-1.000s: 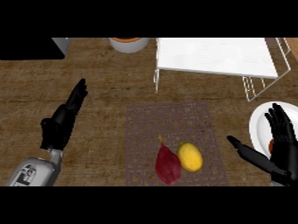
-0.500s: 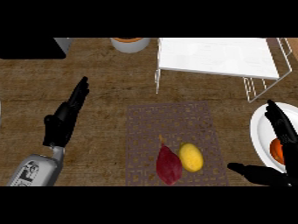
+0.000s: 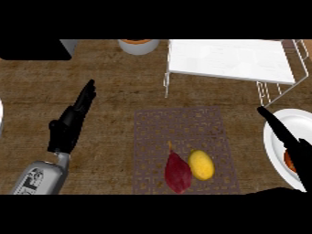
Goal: Pick the lemon from the placemat and place it in the tiered shelf
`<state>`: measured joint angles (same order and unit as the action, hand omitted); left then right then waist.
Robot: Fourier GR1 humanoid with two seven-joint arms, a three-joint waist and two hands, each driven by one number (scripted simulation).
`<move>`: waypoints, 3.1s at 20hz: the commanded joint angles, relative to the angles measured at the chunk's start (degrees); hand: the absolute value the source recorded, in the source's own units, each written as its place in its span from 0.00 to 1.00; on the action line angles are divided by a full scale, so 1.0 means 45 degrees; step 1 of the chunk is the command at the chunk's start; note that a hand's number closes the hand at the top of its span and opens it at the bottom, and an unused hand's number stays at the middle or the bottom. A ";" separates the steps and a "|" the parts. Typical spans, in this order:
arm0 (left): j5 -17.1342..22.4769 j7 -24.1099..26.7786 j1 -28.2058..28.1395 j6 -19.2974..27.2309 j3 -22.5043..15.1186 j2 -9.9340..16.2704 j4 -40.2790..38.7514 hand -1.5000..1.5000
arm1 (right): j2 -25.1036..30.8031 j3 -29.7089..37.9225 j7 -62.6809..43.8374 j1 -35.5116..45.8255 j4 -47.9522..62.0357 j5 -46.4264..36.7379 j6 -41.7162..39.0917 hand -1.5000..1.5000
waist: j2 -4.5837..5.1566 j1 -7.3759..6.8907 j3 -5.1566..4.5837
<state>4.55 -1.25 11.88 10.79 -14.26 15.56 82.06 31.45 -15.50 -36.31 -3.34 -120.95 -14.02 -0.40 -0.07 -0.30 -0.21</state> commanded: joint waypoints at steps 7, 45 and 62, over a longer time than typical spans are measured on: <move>-0.0229 -0.0408 0.0114 -0.0408 0.0282 -0.0161 0.0146 0.50 | -0.1325 -0.3326 -0.6632 0.2469 -0.1903 -0.2455 -0.2070 0.00 | -0.0002 0.0001 0.0035; -0.1460 0.0387 -0.0685 -0.1563 0.1639 -0.1497 -0.0176 0.50 | -0.5265 -0.4330 -0.5087 0.1074 0.1294 -0.7383 -0.2568 0.00 | 0.0008 0.0069 0.0045; -0.2425 0.0234 -0.0865 -0.1878 0.1971 -0.1986 0.0132 0.50 | -0.6300 -0.2425 -0.3258 0.1893 0.4069 -0.7853 -0.2736 0.00 | 0.0018 0.0044 0.0047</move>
<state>-4.87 -1.79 9.72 2.16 -4.80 7.62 82.97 4.85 -30.24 -52.67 1.49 -107.33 -50.16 -12.27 -0.02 0.01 0.00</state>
